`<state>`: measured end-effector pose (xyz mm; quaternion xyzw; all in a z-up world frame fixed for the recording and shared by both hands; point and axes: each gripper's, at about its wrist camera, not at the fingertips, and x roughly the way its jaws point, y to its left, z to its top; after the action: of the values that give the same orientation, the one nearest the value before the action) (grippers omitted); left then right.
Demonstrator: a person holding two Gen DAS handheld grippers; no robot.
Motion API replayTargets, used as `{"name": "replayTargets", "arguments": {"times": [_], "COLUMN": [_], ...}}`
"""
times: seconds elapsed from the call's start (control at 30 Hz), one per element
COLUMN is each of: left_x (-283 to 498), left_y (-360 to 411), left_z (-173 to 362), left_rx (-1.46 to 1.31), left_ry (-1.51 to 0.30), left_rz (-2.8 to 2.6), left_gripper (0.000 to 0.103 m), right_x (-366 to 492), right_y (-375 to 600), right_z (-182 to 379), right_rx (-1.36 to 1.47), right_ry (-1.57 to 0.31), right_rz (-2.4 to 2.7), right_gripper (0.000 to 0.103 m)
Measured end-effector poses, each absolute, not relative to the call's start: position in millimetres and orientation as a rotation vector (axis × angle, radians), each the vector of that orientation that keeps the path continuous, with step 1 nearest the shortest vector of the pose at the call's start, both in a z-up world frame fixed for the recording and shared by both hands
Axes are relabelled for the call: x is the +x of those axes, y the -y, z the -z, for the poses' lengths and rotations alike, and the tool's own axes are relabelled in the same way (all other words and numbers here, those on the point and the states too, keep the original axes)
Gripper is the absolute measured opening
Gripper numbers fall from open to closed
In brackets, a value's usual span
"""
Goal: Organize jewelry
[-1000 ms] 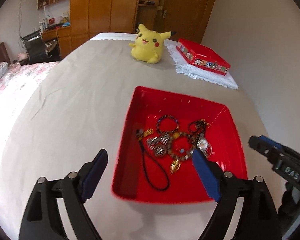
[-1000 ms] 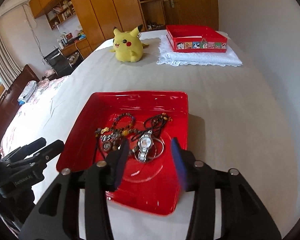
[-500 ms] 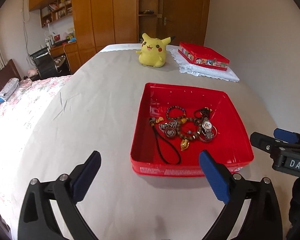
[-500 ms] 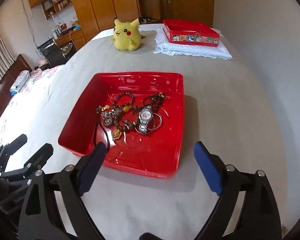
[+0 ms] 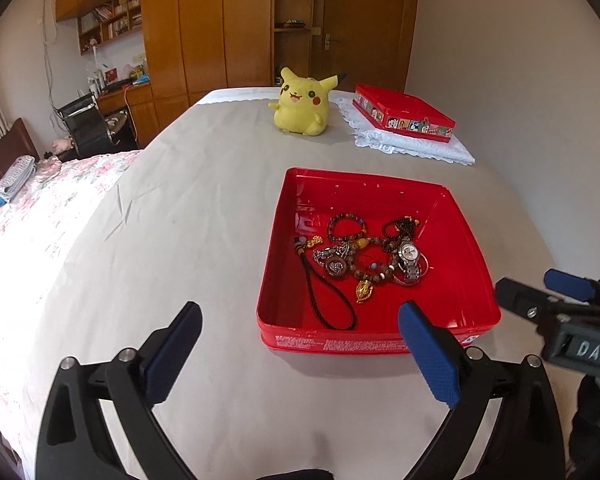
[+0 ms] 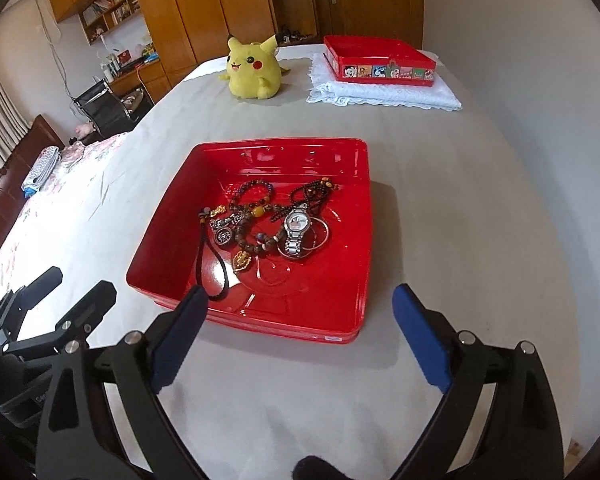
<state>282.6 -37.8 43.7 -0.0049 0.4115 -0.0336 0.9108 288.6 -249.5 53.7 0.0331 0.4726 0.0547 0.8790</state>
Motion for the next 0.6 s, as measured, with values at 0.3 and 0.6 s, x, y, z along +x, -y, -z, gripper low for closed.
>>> {"name": "replayTargets", "arguments": {"times": [0.3, 0.6], "left_x": [286.7, 291.4], "left_y": [35.1, 27.5], "left_z": [-34.4, -26.4], "left_rx": [0.01, 0.018], "left_ry": [-0.855, -0.864], "left_rz": [0.059, 0.04], "left_gripper": [0.099, 0.099], "right_x": [293.5, 296.0], "right_y": [241.9, 247.1], "right_z": [-32.5, -22.6], "right_rx": [0.049, 0.029], "right_ry": [-1.043, -1.046], "right_rz": [-0.106, -0.054], "right_gripper": [0.093, 0.093]}}
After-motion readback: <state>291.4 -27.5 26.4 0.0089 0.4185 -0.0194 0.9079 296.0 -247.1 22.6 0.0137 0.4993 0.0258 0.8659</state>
